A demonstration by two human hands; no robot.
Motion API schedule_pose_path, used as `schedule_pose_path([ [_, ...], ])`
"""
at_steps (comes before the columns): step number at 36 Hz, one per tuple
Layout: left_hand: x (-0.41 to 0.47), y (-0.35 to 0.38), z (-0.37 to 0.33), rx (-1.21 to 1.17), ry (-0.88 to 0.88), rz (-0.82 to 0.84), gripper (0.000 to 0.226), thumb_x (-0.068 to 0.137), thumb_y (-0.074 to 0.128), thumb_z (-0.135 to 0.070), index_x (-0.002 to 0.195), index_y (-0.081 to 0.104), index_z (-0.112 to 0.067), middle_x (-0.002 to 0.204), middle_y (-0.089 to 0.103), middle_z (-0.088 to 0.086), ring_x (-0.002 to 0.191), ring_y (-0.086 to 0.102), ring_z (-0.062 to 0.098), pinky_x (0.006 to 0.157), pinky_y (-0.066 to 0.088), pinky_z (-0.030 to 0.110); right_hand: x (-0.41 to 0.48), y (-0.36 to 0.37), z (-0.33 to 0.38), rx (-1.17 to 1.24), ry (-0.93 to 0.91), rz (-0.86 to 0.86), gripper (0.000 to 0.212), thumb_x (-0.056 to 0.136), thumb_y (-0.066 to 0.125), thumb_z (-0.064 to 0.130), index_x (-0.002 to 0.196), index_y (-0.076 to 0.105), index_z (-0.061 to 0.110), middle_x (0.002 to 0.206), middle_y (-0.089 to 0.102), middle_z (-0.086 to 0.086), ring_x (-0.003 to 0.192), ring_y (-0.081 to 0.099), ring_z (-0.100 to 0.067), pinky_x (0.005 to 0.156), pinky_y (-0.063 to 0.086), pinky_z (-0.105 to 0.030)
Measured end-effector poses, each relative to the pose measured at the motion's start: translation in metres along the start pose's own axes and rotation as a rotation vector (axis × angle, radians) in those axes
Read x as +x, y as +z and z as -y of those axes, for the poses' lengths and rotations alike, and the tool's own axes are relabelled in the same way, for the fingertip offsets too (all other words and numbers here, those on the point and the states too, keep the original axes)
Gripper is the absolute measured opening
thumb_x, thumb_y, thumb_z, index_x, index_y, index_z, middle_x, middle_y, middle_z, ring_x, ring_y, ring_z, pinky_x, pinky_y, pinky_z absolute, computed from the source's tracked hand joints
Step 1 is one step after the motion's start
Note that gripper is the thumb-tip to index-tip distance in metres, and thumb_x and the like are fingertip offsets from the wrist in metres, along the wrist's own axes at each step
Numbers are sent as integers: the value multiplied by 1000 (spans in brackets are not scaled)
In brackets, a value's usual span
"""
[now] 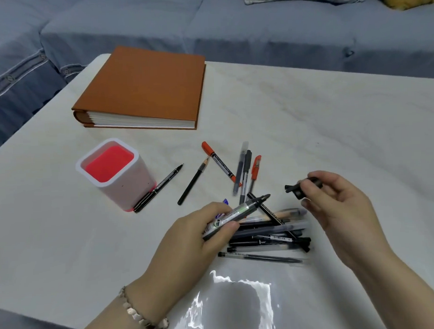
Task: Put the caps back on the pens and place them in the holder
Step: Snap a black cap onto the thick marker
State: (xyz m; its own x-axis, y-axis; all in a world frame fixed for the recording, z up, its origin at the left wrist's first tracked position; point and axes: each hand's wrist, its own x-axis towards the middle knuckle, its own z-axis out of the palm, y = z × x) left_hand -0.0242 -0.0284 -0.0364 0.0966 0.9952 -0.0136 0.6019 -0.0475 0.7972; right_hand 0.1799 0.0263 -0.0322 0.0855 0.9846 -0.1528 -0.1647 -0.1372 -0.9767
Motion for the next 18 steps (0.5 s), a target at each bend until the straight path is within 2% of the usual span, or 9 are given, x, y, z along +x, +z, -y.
schedule_pose_path([
  [4, -1, 6, -1, 9, 17, 31, 3, 81, 51, -51, 84, 51, -51, 87, 60, -18, 69, 54, 3, 58, 39, 15, -10, 1, 3, 121, 117, 12, 12, 73, 62, 13, 84, 60, 13, 57, 67, 4, 46, 58, -5, 54, 51, -11],
  [6, -2, 8, 0, 20, 41, 42, 17, 74, 43, -60, 88, 49, -52, 86, 61, -16, 71, 56, 6, 61, 42, 18, -13, 3, 2, 110, 114, 24, 22, 63, 64, 20, 84, 60, 13, 59, 68, 2, 48, 61, -8, 55, 52, -12],
  [8, -2, 9, 0, 28, 50, 45, 16, 75, 45, -60, 88, 50, -51, 83, 62, -14, 72, 57, 7, 63, 43, 21, -14, 3, 1, 96, 97, 15, 27, 58, 65, 24, 83, 60, 13, 62, 68, 0, 53, 64, -14, 58, 54, -13],
  [10, -2, 8, -1, 28, 37, 46, 4, 82, 53, -50, 86, 53, -50, 83, 62, -16, 73, 57, 7, 64, 43, 20, -15, 4, -2, 89, 87, 13, 23, 61, 67, 21, 81, 60, 13, 61, 68, 0, 54, 65, -14, 57, 54, -13],
  [12, -3, 8, -2, 38, 44, 54, 8, 83, 54, -45, 82, 51, -53, 84, 61, -20, 73, 56, 5, 61, 41, 16, -16, 6, -5, 69, 79, 12, 13, 69, 67, 11, 79, 58, 13, 56, 67, 2, 50, 65, -9, 53, 52, -11],
  [14, -3, 8, -3, 47, 53, 69, 12, 84, 55, -43, 81, 51, -54, 78, 60, -23, 71, 55, 2, 59, 37, 12, -18, 9, -9, 28, 73, 37, 12, 75, 65, 3, 76, 57, 12, 53, 66, 3, 47, 63, -7, 50, 50, -10],
  [17, -3, 9, -3, 66, 58, 91, 7, 83, 53, -47, 90, 55, -48, 67, 56, -24, 68, 50, -3, 58, 33, 10, -20, 12, -13, -52, 63, 110, 12, 77, 64, 0, 75, 55, 9, 52, 64, 3, 46, 62, -8, 48, 49, -11],
  [18, -2, 9, -3, 84, 71, 92, 14, 81, 50, -50, 95, 55, -46, 67, 55, -24, 68, 50, -4, 58, 32, 10, -19, 12, -13, -98, 54, 146, 12, 78, 63, 1, 74, 55, 9, 51, 63, 3, 44, 60, -8, 47, 47, -11],
])
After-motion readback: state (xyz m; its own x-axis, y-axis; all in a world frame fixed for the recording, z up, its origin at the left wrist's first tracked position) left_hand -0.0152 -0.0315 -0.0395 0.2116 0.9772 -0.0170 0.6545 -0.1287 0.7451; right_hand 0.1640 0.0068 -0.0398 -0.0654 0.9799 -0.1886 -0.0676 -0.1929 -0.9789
